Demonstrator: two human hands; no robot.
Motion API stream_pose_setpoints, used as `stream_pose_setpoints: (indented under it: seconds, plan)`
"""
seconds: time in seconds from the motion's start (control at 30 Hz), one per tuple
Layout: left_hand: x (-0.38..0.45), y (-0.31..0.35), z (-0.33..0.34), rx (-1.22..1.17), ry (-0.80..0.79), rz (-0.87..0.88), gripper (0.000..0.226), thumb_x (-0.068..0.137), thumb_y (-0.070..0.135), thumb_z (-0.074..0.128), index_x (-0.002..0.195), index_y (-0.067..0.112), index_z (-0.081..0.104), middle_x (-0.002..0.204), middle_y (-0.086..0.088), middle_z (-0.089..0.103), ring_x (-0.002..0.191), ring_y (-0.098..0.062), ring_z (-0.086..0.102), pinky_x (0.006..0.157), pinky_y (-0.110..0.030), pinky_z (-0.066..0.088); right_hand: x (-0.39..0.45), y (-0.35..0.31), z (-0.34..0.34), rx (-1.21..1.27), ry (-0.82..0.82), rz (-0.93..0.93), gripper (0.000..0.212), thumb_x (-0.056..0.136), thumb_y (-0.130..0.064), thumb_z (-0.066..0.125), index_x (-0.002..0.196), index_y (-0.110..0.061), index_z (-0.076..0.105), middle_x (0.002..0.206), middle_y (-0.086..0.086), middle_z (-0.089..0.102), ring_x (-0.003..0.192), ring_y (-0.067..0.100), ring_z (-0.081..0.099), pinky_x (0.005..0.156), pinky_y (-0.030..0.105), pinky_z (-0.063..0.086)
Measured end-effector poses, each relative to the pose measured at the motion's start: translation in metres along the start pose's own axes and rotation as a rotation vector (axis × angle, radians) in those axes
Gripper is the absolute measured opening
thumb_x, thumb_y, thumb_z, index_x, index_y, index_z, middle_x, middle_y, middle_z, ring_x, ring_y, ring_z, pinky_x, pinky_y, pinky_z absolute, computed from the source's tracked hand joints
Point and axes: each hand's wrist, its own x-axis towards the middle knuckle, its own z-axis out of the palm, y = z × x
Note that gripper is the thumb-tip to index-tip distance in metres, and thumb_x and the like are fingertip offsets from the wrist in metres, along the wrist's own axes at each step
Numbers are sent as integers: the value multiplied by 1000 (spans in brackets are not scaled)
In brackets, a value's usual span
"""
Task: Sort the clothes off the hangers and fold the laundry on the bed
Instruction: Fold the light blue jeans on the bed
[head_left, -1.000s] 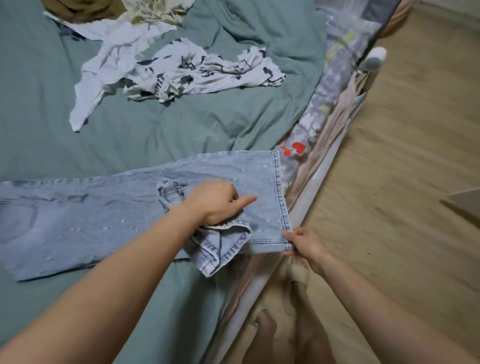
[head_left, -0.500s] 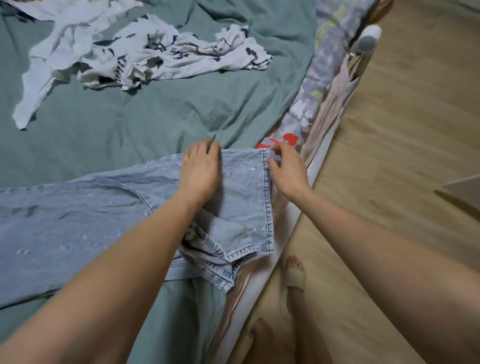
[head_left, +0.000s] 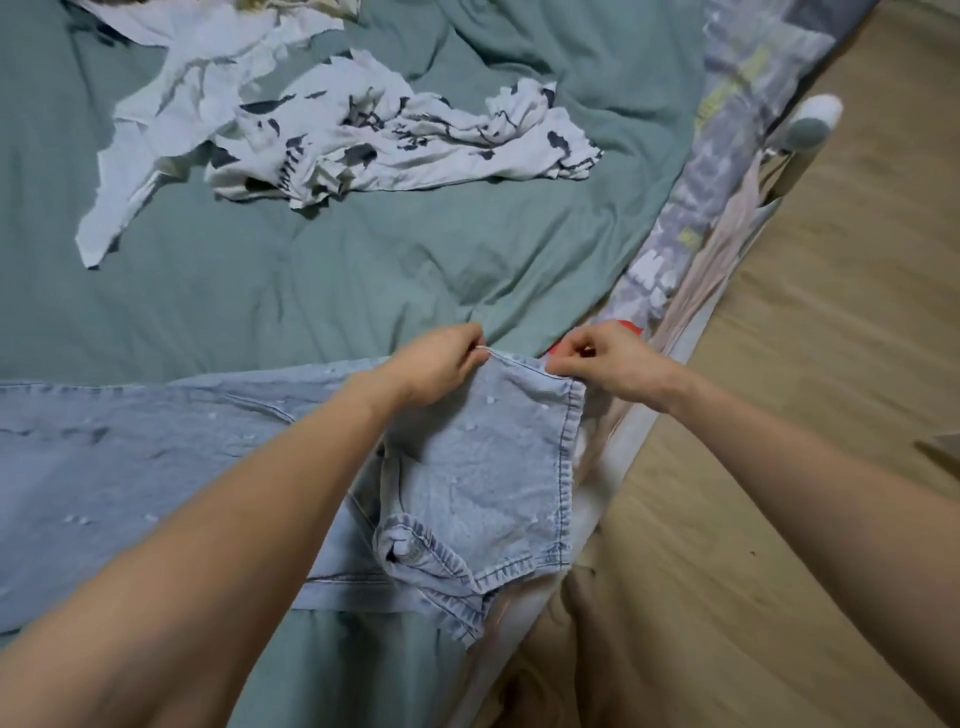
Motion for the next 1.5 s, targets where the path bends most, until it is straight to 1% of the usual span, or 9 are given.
stream_pose_setpoints:
  seconds: [0.13, 0.33, 0.6, 0.7, 0.83, 1.1, 1.2, 1.37, 1.5]
  plan:
    - [10, 2, -10, -67, 163, 43, 13, 100, 19, 47, 100, 7, 54, 101, -13, 58, 90, -29, 54, 70, -28, 29, 16, -20, -22, -187, -113, -69, 23, 81, -7, 72, 69, -17, 55, 59, -6, 54, 51, 2, 44, 55, 21, 36]
    - [54, 1, -41, -12, 328, 48, 28, 93, 35, 53, 106, 15, 67, 100, -9, 58, 93, -30, 56, 80, -38, 46, 73, -46, -74, -544, 28, -330, 9, 86, -4, 54, 93, -7, 57, 85, 13, 62, 79, 29, 55, 68, 34, 36]
    - [73, -19, -44, -73, 78, -99, 28, 90, 48, 54, 97, 26, 72, 98, 1, 71, 93, -24, 64, 77, -41, 52, 100, -19, -60, -674, -42, -335, 28, 85, -29, 63, 107, -12, 57, 107, 10, 57, 104, 27, 52, 88, 36, 42]
    - [74, -15, -43, -76, 97, 18, 17, 92, 29, 61, 99, 18, 73, 98, -3, 69, 95, -26, 62, 80, -40, 50, 101, -16, -50, -897, -17, -470, 19, 80, -23, 64, 94, -12, 59, 94, 8, 60, 90, 30, 58, 73, 38, 51]
    - [69, -1, -39, -116, 248, -4, 12, 85, 23, 58, 87, 19, 69, 87, -1, 67, 88, -25, 60, 78, -38, 49, 96, -19, -44, -885, 101, -557, 9, 71, -17, 63, 71, -13, 55, 68, 4, 57, 65, 28, 59, 52, 31, 46]
    - [74, 0, -55, -657, 97, -115, 8, 79, 18, 78, 81, 14, 71, 65, 6, 64, 60, -1, 52, 61, -21, 42, 82, -23, -63, -610, 95, -528, 29, 91, -38, 47, 78, -14, 59, 71, 1, 61, 67, 23, 60, 58, 31, 40]
    - [82, -11, -53, -498, 88, -117, 22, 84, 34, 73, 73, 15, 68, 60, 8, 59, 60, -7, 49, 59, -27, 38, 95, -16, -78, -737, 151, -495, 32, 90, -37, 54, 70, -12, 57, 60, 8, 62, 60, 33, 62, 50, 31, 37]
    - [74, -54, -53, 62, 60, -228, 28, 94, 49, 53, 86, 22, 58, 88, -2, 66, 92, -29, 60, 70, -34, 42, 122, -16, -64, -1029, 23, -120, 26, 99, -33, 43, 95, -15, 61, 99, 9, 67, 100, 31, 60, 70, 34, 37]
    - [35, -91, -56, 31, 306, -186, 20, 93, 41, 57, 95, 22, 63, 98, -3, 68, 96, -28, 61, 76, -36, 46, 124, -51, -16, -1091, 185, -380, 9, 80, -14, 64, 87, -10, 61, 91, 12, 58, 87, 32, 55, 73, 38, 41]
